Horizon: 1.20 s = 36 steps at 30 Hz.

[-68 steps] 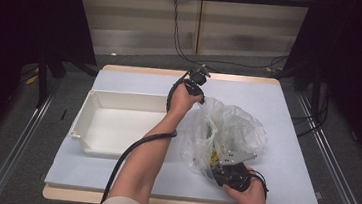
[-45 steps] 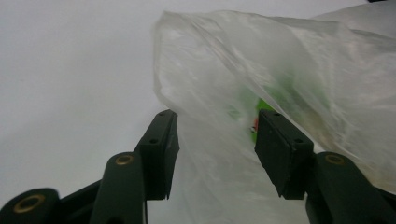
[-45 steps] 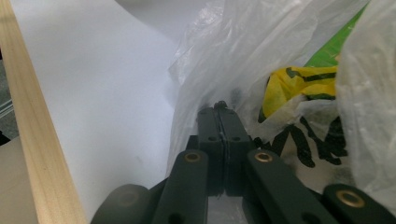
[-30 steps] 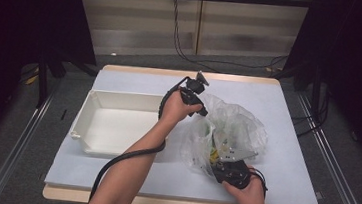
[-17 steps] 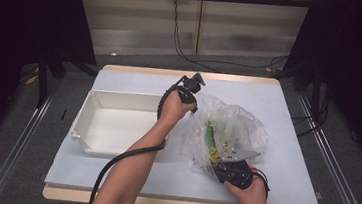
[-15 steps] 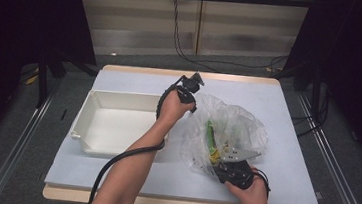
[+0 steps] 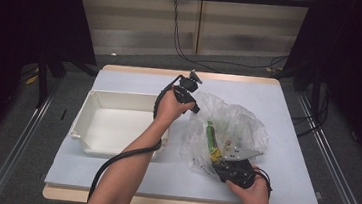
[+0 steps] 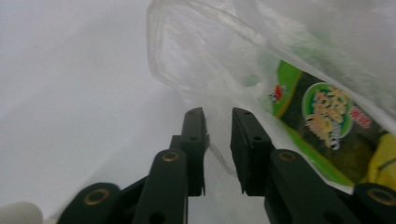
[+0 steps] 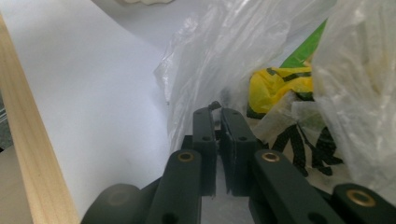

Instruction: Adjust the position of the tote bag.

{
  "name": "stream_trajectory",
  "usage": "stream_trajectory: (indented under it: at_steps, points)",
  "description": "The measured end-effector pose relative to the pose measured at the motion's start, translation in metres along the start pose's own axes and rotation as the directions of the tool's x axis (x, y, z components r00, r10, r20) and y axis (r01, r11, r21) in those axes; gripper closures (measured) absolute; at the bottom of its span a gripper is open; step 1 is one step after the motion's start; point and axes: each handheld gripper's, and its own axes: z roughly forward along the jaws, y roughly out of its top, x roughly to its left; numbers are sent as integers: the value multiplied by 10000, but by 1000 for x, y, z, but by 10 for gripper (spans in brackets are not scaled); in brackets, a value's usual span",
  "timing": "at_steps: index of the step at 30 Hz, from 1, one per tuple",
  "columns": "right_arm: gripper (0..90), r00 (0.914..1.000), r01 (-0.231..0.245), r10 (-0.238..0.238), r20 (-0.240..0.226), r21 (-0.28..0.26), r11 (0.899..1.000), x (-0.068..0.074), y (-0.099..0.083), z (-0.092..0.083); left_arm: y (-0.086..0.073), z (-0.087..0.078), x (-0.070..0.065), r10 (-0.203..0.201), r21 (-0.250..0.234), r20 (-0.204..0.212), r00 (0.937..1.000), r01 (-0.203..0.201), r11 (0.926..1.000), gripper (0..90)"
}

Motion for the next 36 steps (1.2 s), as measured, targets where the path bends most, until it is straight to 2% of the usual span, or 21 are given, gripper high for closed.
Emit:
stream_trajectory:
  at_steps: [2,4,7,8,12,14,17,25,31,33,36]
  points:
    - [838,10000,25,-24,86,-45,10000,0,1,-1,0,-4,-2,187,-64,65,9998,-187,9998,687]
    - [831,9999,44,-44,146,-43,10000,0,2,-2,0,-9,-4,142,-331,270,9995,-133,9994,662]
    - [818,9997,105,-104,209,-49,9999,0,3,-3,0,-16,-7,278,-429,319,9991,-265,9987,618]
    - [814,9996,121,-120,257,-46,9999,0,4,-3,0,-18,-8,191,-549,442,9988,-167,9984,599]
    - [799,9994,141,-140,309,-19,9999,0,4,-3,0,-25,-11,349,-592,485,9982,-320,9977,588]
    - [782,9993,166,-166,324,-16,9999,1,5,-3,-1,-28,-13,220,-777,608,9979,-172,9968,589]
    - [755,9991,185,-184,376,-24,9998,0,7,-4,-1,-32,-18,511,-779,599,9969,-464,9959,599]
    - [656,9975,192,-195,679,49,9998,-2,13,-7,-4,-35,-32,776,-819,846,9934,-706,9941,652]
    - [607,9975,118,-118,693,-1,9999,-5,16,-11,-7,-34,-40,1023,-1051,1219,9873,-897,9904,698]
    - [592,9973,39,-39,732,-5,10000,-6,17,-11,-9,-34,-44,964,-1124,1318,9866,-818,9903,718]
    - [565,9959,-106,111,901,-64,9999,-8,18,-13,-12,-32,-48,1099,-1011,1462,9831,-956,9903,722]
